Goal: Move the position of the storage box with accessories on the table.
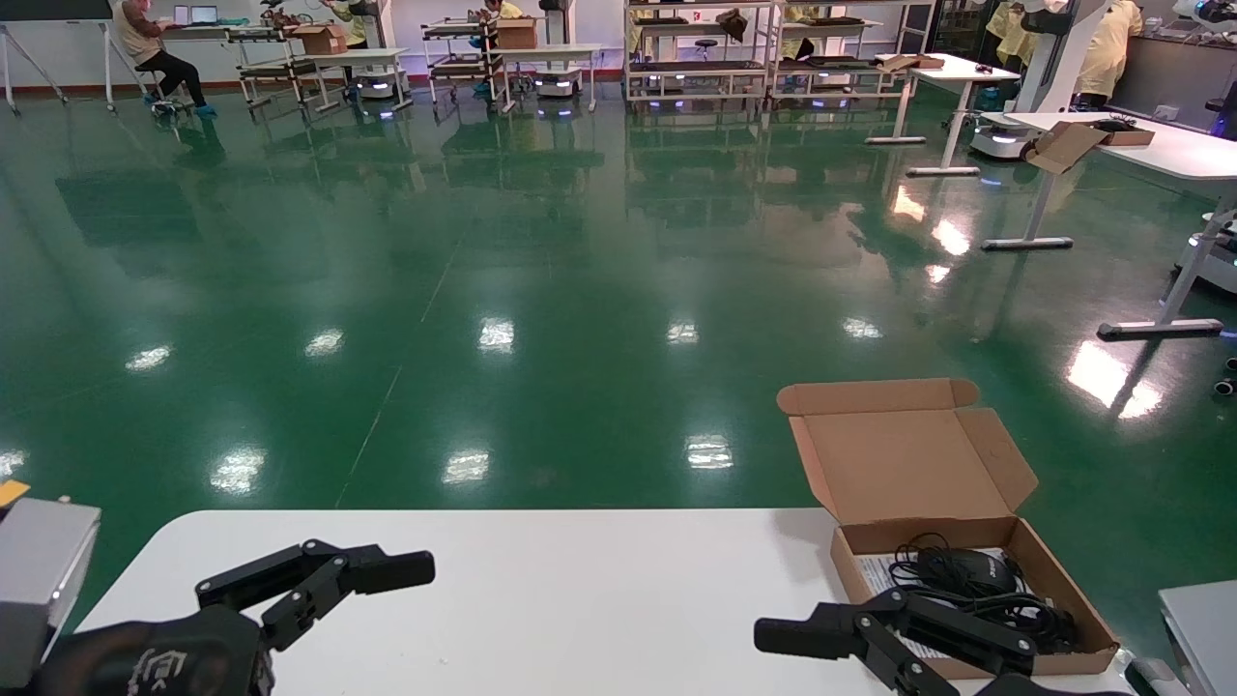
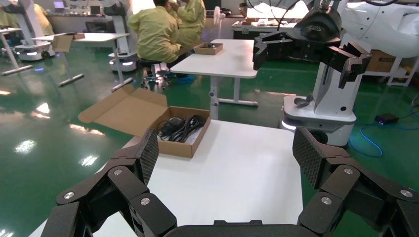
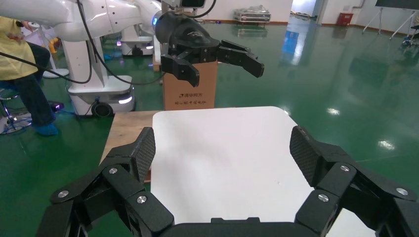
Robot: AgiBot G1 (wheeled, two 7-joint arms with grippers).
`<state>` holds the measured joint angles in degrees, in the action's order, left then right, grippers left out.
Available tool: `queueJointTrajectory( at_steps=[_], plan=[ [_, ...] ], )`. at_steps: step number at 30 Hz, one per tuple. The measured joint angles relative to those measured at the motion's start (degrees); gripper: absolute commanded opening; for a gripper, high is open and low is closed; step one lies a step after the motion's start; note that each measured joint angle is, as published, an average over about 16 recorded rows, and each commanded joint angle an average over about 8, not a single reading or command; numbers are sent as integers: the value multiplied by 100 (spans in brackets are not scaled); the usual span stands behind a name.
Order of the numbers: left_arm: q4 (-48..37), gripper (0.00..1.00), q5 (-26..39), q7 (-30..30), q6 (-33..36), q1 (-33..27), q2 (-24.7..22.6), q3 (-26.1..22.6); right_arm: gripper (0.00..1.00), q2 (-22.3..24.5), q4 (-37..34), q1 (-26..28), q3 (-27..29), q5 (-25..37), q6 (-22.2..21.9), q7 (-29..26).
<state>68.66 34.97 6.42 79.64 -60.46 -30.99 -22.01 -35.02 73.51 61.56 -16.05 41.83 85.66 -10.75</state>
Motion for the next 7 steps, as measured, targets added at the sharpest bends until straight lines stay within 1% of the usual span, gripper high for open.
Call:
queueJointTrajectory(
  at_steps=[7],
  plan=[
    [0,100,0,0,0,0,0,0,100,-1,-2,1,-1,-1,-1,0]
  ],
)
